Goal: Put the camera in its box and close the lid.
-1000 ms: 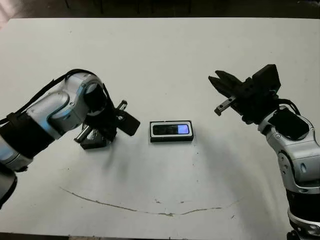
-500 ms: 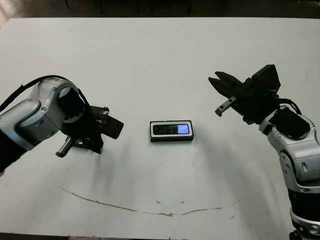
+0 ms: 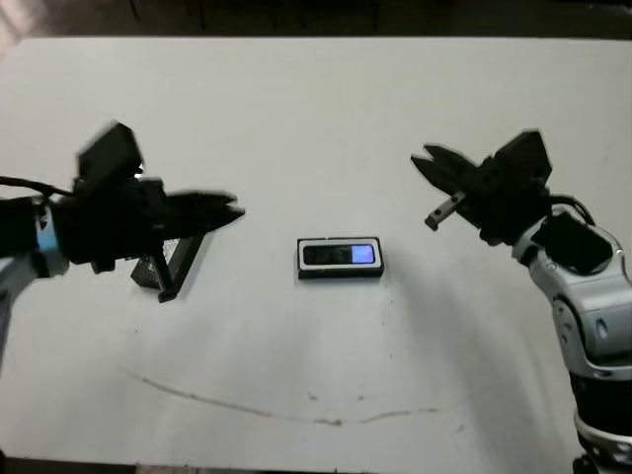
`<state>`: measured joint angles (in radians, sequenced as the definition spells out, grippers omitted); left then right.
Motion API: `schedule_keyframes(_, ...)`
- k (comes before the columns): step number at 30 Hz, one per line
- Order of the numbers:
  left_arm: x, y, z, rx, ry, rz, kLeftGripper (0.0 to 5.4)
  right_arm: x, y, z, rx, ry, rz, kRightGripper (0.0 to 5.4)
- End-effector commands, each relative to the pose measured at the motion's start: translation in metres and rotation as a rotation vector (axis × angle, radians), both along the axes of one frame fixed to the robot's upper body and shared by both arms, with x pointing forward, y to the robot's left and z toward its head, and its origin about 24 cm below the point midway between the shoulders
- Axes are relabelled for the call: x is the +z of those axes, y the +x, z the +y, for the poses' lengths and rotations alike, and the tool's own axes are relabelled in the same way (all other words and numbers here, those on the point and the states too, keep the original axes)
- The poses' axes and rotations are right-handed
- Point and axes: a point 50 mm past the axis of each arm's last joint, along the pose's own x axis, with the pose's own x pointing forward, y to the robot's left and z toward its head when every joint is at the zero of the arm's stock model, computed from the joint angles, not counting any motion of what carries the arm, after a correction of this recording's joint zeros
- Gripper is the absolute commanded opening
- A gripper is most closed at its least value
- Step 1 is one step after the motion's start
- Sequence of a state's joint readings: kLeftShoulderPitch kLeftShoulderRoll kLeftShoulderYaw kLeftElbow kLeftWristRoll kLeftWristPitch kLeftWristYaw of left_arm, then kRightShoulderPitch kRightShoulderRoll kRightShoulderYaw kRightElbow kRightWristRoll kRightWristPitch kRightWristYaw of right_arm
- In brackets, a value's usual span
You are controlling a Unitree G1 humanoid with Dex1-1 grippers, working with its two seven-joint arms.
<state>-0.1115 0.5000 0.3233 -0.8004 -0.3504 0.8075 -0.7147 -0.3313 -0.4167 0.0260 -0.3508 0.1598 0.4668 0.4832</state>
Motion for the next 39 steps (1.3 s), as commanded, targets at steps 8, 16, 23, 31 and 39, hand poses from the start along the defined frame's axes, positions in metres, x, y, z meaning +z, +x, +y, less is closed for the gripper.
schedule_keyframes(8, -0.045, -0.015, 0.025, 0.349, 0.034, 0.188, 2.96, -0.010, 0.001, -0.001, 0.011, -0.032, 0.022, 0.00)
schedule_keyframes(16, -0.048, -0.008, 0.025, 0.389, -0.025, 0.385, 4.66, -0.012, -0.001, 0.001, 0.034, -0.050, 0.017, 0.00)
schedule_keyframes(23, -0.051, -0.007, 0.021, 0.395, -0.106, 0.439, 5.38, -0.013, -0.003, 0.003, 0.030, -0.046, 0.036, 0.00)
schedule_keyframes(31, -0.071, -0.009, 0.021, 0.476, -0.079, 0.442, 5.38, -0.015, -0.004, 0.001, 0.031, -0.055, 0.036, 0.00)
schedule_keyframes(39, -0.087, -0.010, 0.022, 0.544, -0.055, 0.456, 5.38, -0.016, -0.004, 0.000, 0.038, -0.056, 0.031, 0.00)
